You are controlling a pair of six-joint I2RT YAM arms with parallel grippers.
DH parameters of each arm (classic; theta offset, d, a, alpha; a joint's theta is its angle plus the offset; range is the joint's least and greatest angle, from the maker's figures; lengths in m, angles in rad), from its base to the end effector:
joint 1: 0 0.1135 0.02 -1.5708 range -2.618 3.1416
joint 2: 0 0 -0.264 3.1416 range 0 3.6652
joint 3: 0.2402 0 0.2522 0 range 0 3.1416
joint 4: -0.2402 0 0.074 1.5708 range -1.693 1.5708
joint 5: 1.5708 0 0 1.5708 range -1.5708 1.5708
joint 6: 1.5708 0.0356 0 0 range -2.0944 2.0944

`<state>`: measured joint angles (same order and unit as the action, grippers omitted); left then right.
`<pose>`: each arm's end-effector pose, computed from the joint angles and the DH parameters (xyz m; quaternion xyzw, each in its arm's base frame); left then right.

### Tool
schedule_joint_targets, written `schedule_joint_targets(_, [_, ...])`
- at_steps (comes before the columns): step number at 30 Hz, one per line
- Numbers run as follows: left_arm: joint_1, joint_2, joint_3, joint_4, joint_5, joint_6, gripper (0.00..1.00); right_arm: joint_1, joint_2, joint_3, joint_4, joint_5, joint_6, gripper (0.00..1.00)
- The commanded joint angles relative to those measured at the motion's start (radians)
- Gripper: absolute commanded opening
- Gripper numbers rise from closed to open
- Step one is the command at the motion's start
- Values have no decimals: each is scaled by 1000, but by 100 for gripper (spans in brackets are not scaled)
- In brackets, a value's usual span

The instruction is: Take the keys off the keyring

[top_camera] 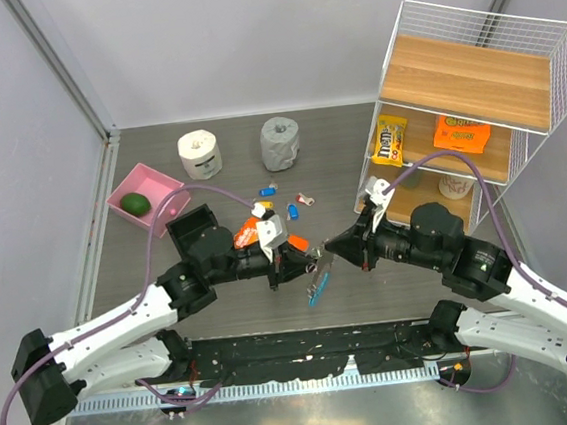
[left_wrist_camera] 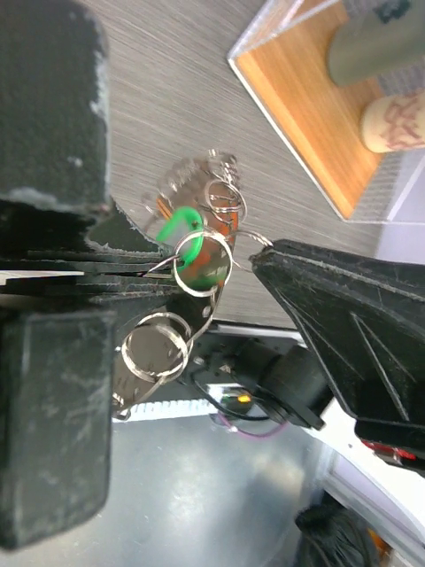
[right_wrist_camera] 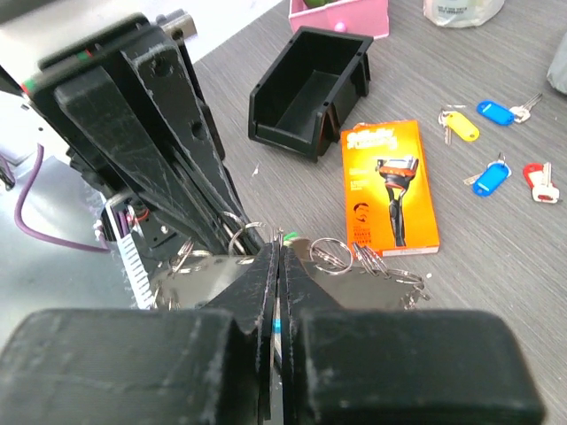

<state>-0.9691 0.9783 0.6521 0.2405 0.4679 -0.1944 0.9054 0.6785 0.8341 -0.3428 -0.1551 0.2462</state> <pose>0.1165 -0.1981 0.3018 0.4159 0.6044 -0.5041 0.4557 0.0910 0.1249 0.3561 -0.2953 0.7105 0.3964 0.5010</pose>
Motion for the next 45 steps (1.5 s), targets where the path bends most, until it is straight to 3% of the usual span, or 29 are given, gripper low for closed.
schedule_joint_targets(1, [0,-44,112,-267,-67,87,0,1,-14,-23,53,-26,4,8])
schedule_joint_targets(6, [-5,-18,280,-571,-147,153,0,1,-4,-90,108,-81,22,26])
schedule_joint_targets(15, [-39,115,526,-952,-282,159,0,1,-80,-211,206,-29,16,62])
schedule_joint_targets(20, [-39,239,684,-1190,-285,130,0,3,-143,-230,220,8,-24,68])
schedule_joint_targets(23, [-39,281,730,-1257,-204,142,0,1,-174,-237,238,0,-51,71])
schedule_joint_targets(30, [-45,284,761,-1279,-170,190,0,1,-172,-297,418,-170,-84,68])
schedule_joint_targets(38, [-49,361,840,-1348,110,222,0,1,-88,-329,544,-250,-105,68])
schedule_joint_targets(45, [-53,396,914,-1469,164,293,0,1,-79,-342,565,-340,-211,89])
